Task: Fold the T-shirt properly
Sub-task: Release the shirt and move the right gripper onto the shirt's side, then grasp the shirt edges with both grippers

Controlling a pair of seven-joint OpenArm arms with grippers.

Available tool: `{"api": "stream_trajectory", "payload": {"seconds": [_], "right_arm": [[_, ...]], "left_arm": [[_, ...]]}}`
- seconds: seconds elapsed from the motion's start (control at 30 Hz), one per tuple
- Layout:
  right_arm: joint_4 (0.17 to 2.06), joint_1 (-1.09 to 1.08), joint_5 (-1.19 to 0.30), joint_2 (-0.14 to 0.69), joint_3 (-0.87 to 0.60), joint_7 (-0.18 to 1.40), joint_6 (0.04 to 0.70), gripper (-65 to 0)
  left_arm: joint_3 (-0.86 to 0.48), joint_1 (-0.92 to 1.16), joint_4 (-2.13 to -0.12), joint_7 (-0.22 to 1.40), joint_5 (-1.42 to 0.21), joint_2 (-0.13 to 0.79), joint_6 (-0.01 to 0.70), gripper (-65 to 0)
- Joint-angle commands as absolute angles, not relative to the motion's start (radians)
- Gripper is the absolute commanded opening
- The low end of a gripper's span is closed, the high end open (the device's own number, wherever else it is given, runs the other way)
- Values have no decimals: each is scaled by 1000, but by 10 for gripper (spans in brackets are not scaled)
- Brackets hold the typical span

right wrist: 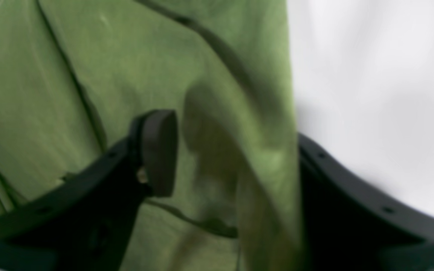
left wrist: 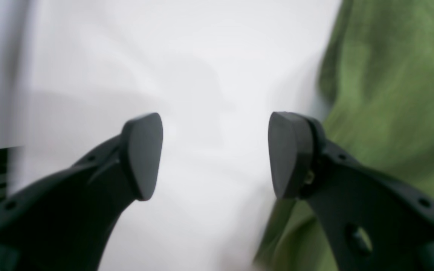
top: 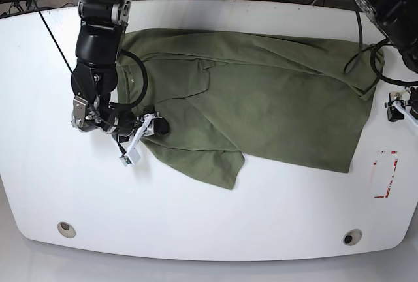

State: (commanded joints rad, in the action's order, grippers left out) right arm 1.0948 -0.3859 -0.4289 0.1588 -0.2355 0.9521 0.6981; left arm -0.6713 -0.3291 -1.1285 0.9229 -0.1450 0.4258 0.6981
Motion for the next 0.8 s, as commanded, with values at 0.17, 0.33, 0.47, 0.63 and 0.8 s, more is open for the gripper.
{"api": "stream_trajectory", "payload": {"seconds": [0.17,0.33,0.47,0.63,0.8], "right_arm": [[1095,-384,-429,160,-236,954,698,-341],[1098,-384,-430,160,-236,954,698,-341],[1098,-381,-430,160,-236,954,698,-342],[1099,-372,-430,160,-236,954,698,-342],[1101,-369,-433,160,-239,954,698,-342]], "left_arm": [[-667,-366,-1059,921,-185,400,698,-251],[-627,-390,-1007,921,-239,372,698,-251],[-608,-415,-963,920,-239,363,698,-251],[-607,-444,-898,878,-236,328,698,-251],[-572,-450,-840,851,-236,328,698,-251]]}}
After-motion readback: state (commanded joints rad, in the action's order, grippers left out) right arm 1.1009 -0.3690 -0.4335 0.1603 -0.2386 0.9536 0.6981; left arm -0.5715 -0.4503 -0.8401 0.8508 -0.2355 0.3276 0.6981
